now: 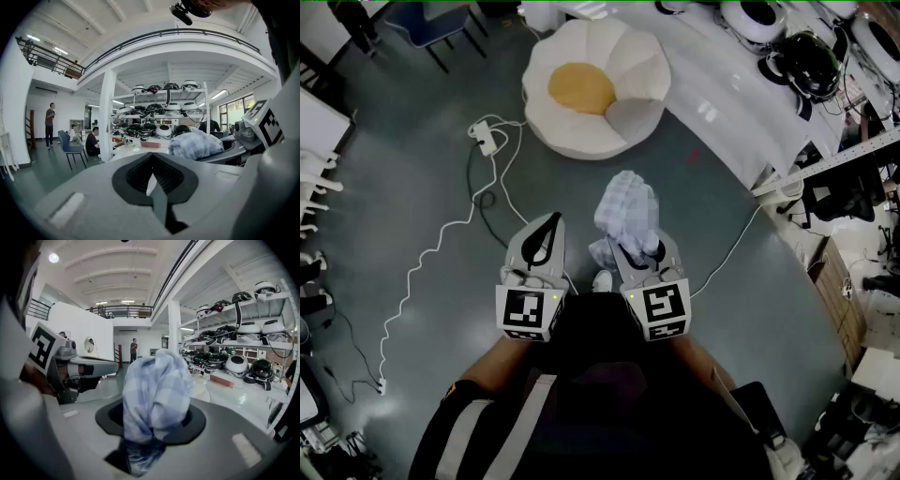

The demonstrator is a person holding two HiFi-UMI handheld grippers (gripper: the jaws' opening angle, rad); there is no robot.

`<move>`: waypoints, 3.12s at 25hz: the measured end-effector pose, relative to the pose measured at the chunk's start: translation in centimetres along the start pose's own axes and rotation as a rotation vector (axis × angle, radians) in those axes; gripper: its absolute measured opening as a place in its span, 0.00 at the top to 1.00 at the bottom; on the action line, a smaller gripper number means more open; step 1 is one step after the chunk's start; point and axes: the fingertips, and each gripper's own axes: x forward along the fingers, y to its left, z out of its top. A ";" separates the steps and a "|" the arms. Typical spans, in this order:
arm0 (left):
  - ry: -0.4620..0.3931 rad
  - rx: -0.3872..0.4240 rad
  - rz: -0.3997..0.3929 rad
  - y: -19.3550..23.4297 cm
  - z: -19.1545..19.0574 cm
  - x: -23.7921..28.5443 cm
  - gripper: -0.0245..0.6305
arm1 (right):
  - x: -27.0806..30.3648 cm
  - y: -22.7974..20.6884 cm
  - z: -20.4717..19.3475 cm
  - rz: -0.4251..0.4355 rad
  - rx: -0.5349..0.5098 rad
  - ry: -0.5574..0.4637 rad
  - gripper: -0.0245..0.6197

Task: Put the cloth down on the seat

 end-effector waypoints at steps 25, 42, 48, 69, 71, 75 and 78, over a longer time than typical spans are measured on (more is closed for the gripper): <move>-0.027 0.023 0.003 -2.6 1.6 0.2 0.96 | -2.2 -2.4 0.8 -0.024 0.045 -0.054 0.67; -0.025 0.020 -0.042 -0.5 2.0 4.4 0.96 | 1.2 -4.3 1.0 -0.050 0.065 -0.036 0.66; -0.019 0.015 -0.076 1.8 2.9 8.8 0.96 | 4.7 -6.8 2.5 -0.079 0.073 -0.019 0.66; -0.014 0.004 -0.141 12.7 6.2 22.3 0.96 | 18.7 -13.2 8.6 -0.172 0.121 0.005 0.66; -0.012 0.005 -0.148 13.9 6.3 23.1 0.96 | 20.0 -13.4 9.2 -0.181 0.123 0.005 0.66; -0.008 0.001 -0.159 16.0 6.2 24.3 0.96 | 22.1 -13.5 9.9 -0.199 0.127 0.005 0.66; -0.021 0.001 -0.158 17.6 6.4 24.6 0.96 | 23.2 -13.1 10.4 -0.211 0.124 0.006 0.66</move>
